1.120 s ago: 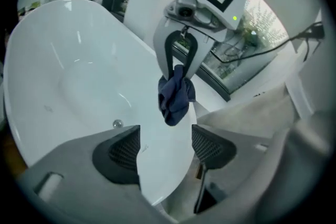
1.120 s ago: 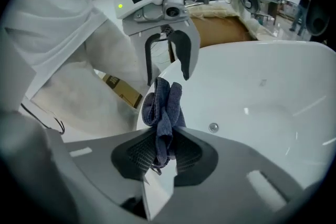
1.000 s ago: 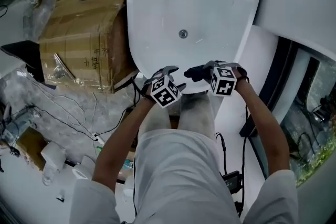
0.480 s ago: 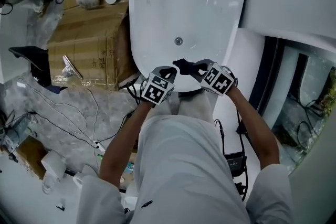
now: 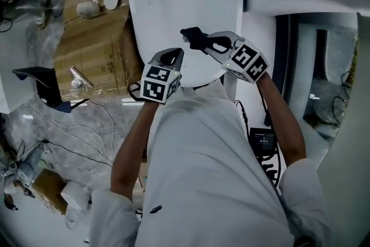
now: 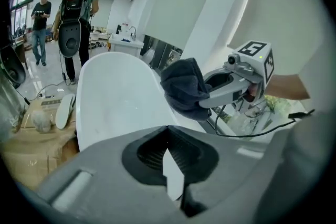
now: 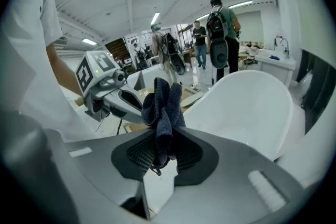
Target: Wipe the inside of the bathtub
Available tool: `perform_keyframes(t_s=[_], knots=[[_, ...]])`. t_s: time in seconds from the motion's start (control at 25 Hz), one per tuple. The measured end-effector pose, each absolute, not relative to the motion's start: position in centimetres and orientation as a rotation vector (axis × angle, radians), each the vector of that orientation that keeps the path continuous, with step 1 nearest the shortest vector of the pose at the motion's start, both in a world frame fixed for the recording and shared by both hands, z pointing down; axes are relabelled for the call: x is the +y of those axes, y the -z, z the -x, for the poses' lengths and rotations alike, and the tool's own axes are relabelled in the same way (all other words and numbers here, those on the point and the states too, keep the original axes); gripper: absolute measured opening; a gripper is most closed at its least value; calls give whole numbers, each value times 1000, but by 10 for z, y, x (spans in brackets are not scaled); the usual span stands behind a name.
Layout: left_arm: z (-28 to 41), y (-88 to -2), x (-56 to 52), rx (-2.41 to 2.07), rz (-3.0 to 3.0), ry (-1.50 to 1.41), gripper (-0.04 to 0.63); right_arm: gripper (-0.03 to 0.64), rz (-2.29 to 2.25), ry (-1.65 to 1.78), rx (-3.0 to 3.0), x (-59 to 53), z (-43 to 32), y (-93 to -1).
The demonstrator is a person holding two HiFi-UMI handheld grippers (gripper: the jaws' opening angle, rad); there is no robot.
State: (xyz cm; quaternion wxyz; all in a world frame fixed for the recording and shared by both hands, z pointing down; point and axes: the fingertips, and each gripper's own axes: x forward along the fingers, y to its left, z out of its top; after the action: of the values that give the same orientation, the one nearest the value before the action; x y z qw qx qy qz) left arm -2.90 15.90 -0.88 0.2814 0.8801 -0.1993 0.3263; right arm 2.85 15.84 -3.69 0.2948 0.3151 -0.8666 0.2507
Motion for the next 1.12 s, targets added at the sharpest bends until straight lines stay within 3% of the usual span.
perform_keyframes(t_s=[0.68, 1.12], knots=[[21, 167, 148, -671, -2535, -573, 0, 77, -1344, -431, -2565, 163, -44, 221], [20, 173, 173, -693, -2493, -511, -1, 77, -1422, -439, -2540, 165, -33, 232]])
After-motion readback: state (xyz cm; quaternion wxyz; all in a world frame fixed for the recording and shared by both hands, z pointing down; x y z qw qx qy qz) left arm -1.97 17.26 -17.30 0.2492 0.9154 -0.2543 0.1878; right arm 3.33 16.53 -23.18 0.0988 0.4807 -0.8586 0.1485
